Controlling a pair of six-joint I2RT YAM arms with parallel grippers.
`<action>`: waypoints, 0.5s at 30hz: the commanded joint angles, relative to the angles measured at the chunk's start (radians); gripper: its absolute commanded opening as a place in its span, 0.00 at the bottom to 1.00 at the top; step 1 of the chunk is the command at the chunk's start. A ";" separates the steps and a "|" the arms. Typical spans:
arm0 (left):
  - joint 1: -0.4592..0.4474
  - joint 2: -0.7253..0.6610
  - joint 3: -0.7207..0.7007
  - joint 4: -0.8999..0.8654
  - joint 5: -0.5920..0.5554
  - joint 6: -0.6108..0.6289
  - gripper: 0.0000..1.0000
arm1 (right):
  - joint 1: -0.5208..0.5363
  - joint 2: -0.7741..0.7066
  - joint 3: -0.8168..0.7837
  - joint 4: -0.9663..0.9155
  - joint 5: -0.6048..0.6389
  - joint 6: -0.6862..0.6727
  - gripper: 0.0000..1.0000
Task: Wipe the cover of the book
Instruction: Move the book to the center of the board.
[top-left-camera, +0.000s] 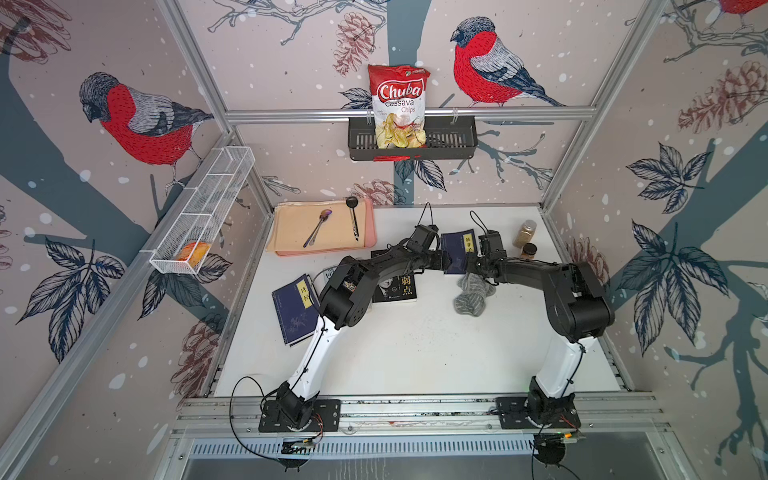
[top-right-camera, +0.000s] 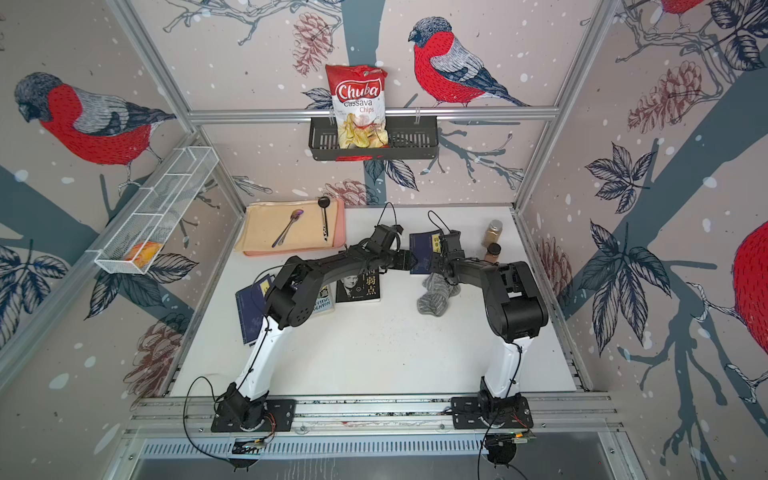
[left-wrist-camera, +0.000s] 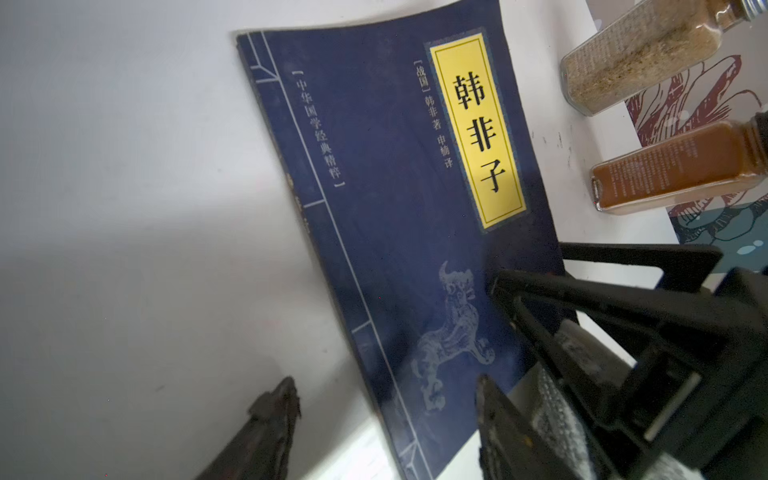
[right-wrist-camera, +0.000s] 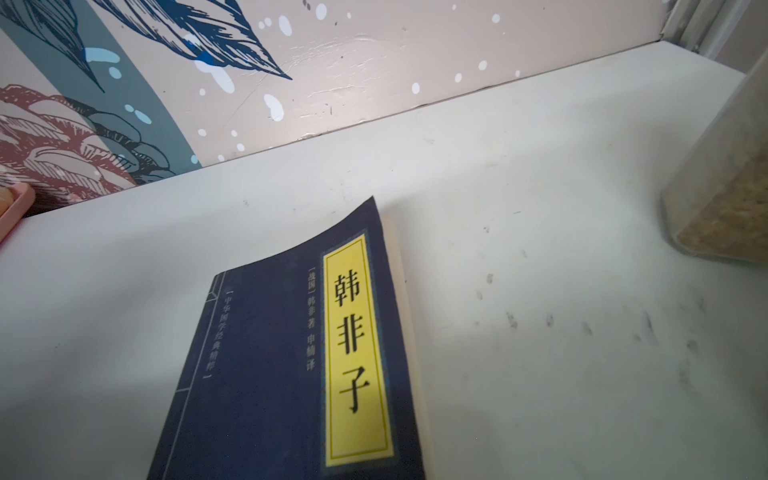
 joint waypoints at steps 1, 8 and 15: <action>-0.003 0.002 -0.018 0.006 0.044 -0.020 0.67 | 0.017 -0.013 -0.022 -0.020 -0.010 0.008 0.60; -0.027 -0.054 -0.134 0.081 0.117 -0.027 0.47 | 0.109 -0.057 -0.094 -0.010 0.014 0.002 0.45; -0.060 -0.290 -0.556 0.351 0.106 -0.113 0.32 | 0.241 -0.211 -0.259 0.001 0.066 0.050 0.44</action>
